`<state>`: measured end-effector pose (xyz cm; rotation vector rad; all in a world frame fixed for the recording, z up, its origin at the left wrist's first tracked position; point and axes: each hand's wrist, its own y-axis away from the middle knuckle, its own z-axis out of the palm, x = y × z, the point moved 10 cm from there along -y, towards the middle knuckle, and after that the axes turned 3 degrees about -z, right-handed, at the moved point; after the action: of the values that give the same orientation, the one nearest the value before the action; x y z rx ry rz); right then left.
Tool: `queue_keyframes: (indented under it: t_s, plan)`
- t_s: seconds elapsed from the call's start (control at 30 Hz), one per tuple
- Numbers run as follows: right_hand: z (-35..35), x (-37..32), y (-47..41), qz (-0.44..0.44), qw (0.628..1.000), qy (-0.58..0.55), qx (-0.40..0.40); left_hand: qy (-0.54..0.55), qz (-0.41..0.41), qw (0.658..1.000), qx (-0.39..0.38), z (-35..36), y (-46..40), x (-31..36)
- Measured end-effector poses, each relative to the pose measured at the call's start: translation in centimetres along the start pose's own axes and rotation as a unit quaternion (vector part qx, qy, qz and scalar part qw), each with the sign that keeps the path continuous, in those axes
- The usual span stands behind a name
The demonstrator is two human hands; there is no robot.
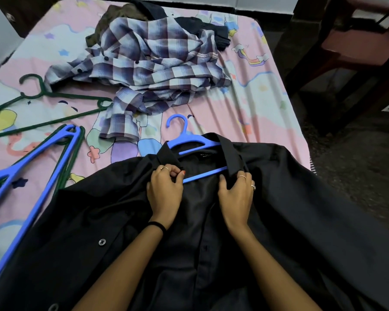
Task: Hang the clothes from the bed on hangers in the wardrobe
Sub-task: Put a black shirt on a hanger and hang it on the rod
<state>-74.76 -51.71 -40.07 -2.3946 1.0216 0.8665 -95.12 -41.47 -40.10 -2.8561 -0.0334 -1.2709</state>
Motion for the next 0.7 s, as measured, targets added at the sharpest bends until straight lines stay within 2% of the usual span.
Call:
queue_keyframes:
  t_s: [0.1, 0.2, 0.27, 0.37, 0.43, 0.5, 0.57, 0.63, 0.7]
  plan:
    - [-0.5, 0.7, -0.4, 0.03, 0.998, -0.053, 0.016, 0.013, -0.022, 1.0, 0.003, -0.2, 0.2, 0.1]
    - [-1.9, 0.0, -0.6, 0.008, 0.992, -0.123, 0.011, 0.056, -0.02, 0.998, 0.011, -0.8, 0.4, 0.4]
    - [-3.2, -1.7, -0.4, -0.053, 0.994, -0.094, -0.018, 0.078, -0.003, 0.996, 0.035, -1.9, 0.6, 1.2]
    - [-5.7, -5.0, -0.1, -0.186, 0.982, 0.011, -0.027, 0.133, 0.003, 0.989, 0.064, -4.0, 1.4, 2.6]
    - [-7.3, -6.4, -0.4, -0.215, 0.976, 0.0, -0.023, 0.169, -0.011, 0.983, 0.071, -4.8, 2.2, 3.1]
    - [-8.1, -6.1, -1.4, -0.169, 0.984, -0.059, -0.022, 0.201, -0.039, 0.976, 0.073, -4.9, 2.8, 2.8]
    - [-8.1, -4.0, -2.4, -0.054, 0.985, -0.158, -0.04, 0.232, -0.067, 0.967, 0.077, -4.8, 3.4, 2.6]
    - [-6.7, -2.2, -2.3, 0.065, 0.946, -0.303, -0.091, 0.255, -0.086, 0.96, 0.08, -4.7, 3.9, 2.5]
    - [-4.9, -1.3, -1.3, 0.154, 0.878, -0.427, -0.15, 0.271, -0.099, 0.954, 0.08, -4.3, 4.2, 2.3]
